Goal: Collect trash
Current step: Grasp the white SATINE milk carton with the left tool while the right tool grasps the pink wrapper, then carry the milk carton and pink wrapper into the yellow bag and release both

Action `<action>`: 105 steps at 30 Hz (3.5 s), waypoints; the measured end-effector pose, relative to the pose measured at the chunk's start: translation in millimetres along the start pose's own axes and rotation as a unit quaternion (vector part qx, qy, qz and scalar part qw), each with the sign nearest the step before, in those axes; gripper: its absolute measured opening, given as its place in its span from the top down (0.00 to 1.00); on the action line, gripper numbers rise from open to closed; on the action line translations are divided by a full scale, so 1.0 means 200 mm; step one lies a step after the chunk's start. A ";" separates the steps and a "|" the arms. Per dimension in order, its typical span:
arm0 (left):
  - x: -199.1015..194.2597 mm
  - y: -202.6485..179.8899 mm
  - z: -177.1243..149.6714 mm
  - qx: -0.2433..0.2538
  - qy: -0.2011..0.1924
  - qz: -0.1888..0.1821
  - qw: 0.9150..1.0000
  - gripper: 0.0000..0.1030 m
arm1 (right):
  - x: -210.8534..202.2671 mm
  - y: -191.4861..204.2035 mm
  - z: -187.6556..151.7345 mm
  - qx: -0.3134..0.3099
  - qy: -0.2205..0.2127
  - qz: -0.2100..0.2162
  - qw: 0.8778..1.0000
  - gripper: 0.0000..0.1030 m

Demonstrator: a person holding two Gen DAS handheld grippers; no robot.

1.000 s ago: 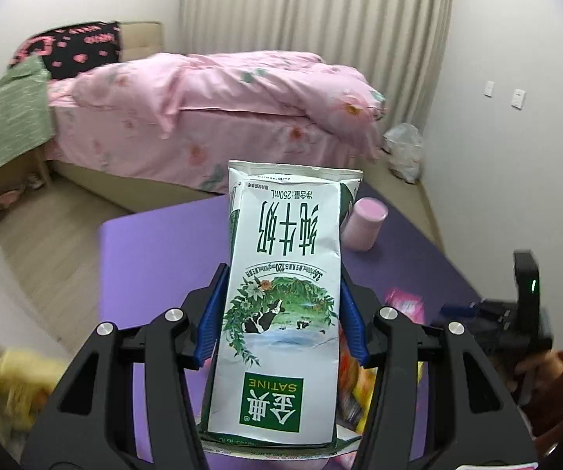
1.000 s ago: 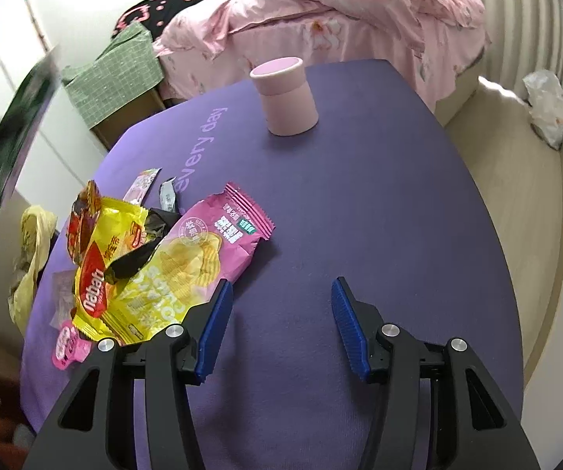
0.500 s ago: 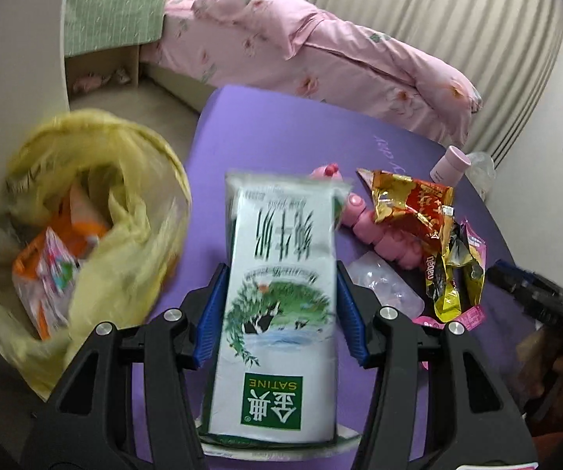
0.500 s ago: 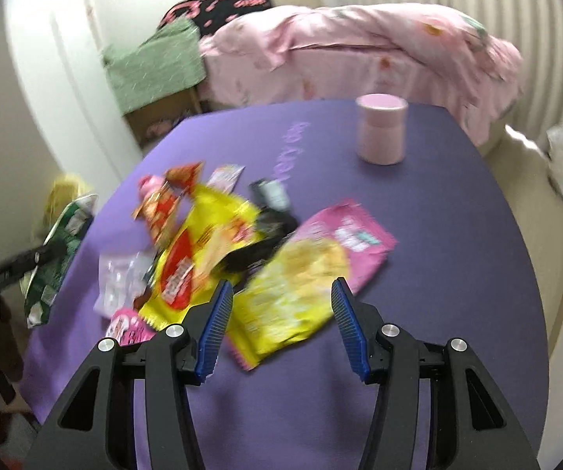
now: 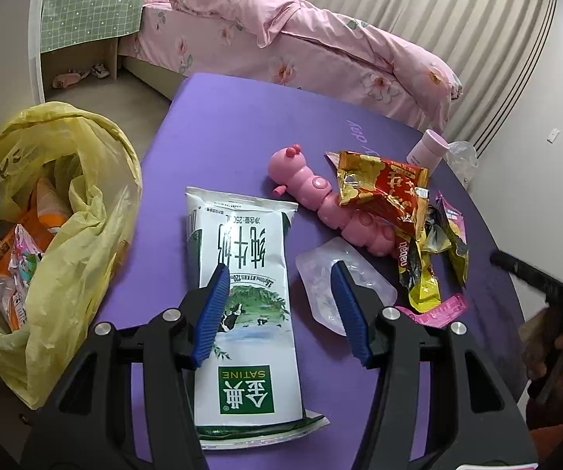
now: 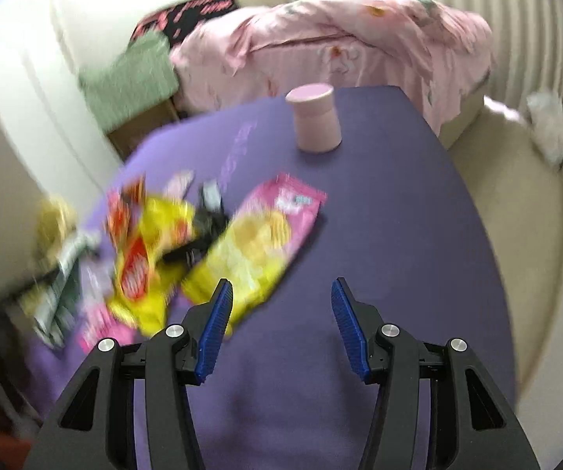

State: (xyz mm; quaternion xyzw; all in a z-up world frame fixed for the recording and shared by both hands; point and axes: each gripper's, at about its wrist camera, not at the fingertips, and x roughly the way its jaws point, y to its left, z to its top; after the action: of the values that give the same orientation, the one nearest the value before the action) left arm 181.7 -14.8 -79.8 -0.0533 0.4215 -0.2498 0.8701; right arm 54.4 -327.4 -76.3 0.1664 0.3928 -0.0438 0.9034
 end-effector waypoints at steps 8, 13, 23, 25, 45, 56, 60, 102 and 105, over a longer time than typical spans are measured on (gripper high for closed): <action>-0.08 0.06 0.03 -0.008 -0.020 0.024 0.999 0.45 | 0.30 0.04 0.14 0.028 0.019 -0.009 0.999 0.52; -0.06 0.10 0.04 -0.020 -0.010 0.033 0.999 0.44 | 0.38 0.14 0.18 -0.037 0.031 -0.021 0.999 0.73; 0.01 0.06 0.04 -0.011 0.017 0.028 0.999 0.39 | 0.18 0.21 0.21 -0.077 -0.021 0.006 0.997 0.93; 0.02 0.06 0.04 -0.014 0.019 0.030 0.999 0.39 | 0.14 0.21 0.21 -0.083 -0.031 0.006 0.996 0.93; 0.30 0.04 0.23 0.031 0.117 0.050 0.991 0.36 | 0.06 0.18 0.11 -0.086 -0.034 0.016 0.996 0.93; -0.12 -0.04 0.30 0.053 -0.003 0.011 0.999 0.37 | -0.15 0.25 0.15 -0.103 -0.086 0.022 0.991 0.93; -0.37 -0.10 0.31 0.073 -0.094 0.013 0.993 0.38 | -0.24 0.33 0.18 -0.113 -0.113 0.036 0.986 0.93; -0.56 0.82 0.10 -0.065 -0.186 0.167 0.966 0.41 | -0.12 1.03 0.19 -0.214 -0.099 0.109 0.966 0.93; -0.40 0.88 0.06 -0.068 -0.143 0.167 0.973 0.41 | -0.07 1.01 0.19 -0.210 -0.087 0.109 0.968 0.93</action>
State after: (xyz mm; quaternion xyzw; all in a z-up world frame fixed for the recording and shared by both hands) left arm 217.1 176.3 -69.2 -0.0767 0.3115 -0.0612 0.9452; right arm 113.0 -149.9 11.7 0.0104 0.2924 0.1236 0.9482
